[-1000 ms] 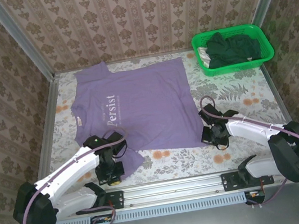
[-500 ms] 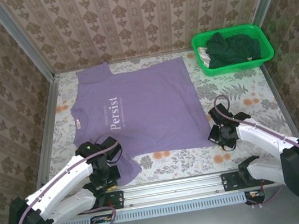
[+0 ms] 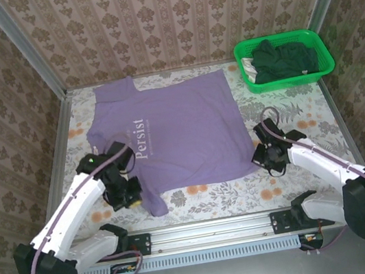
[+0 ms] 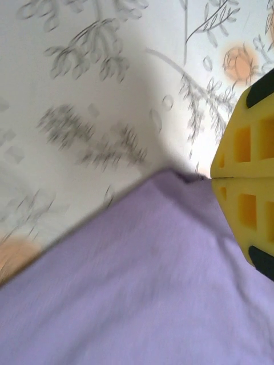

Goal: Fold and stack the t-shirts

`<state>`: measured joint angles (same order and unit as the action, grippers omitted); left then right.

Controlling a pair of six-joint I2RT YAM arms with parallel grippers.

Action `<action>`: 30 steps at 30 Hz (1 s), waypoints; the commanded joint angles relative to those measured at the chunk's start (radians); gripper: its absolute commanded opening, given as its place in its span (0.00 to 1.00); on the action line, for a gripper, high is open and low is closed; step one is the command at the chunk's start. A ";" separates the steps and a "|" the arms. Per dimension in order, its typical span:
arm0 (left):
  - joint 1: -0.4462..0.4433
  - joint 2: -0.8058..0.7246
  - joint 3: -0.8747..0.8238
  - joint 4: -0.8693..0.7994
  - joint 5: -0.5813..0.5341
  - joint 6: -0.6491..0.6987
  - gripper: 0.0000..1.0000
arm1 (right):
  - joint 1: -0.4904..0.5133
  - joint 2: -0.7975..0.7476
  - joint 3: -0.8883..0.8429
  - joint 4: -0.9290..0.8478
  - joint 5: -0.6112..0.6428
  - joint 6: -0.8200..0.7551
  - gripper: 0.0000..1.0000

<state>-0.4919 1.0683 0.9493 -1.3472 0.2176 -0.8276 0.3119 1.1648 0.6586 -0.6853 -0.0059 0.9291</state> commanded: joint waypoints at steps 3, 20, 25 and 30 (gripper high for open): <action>0.133 0.123 0.176 -0.034 0.038 0.201 0.00 | -0.005 0.104 0.163 0.005 0.040 -0.072 0.00; 0.435 0.692 0.773 0.097 0.057 0.355 0.00 | -0.123 0.583 0.634 -0.003 0.065 -0.222 0.00; 0.456 0.841 0.875 0.120 0.047 0.374 0.00 | -0.140 0.657 0.690 -0.011 0.060 -0.218 0.00; 0.468 0.972 0.996 0.123 0.013 0.370 0.00 | -0.149 0.710 0.726 -0.019 0.066 -0.215 0.00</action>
<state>-0.0349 2.0045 1.8774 -1.2209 0.2543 -0.4843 0.1711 1.8481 1.3457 -0.6647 0.0273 0.7280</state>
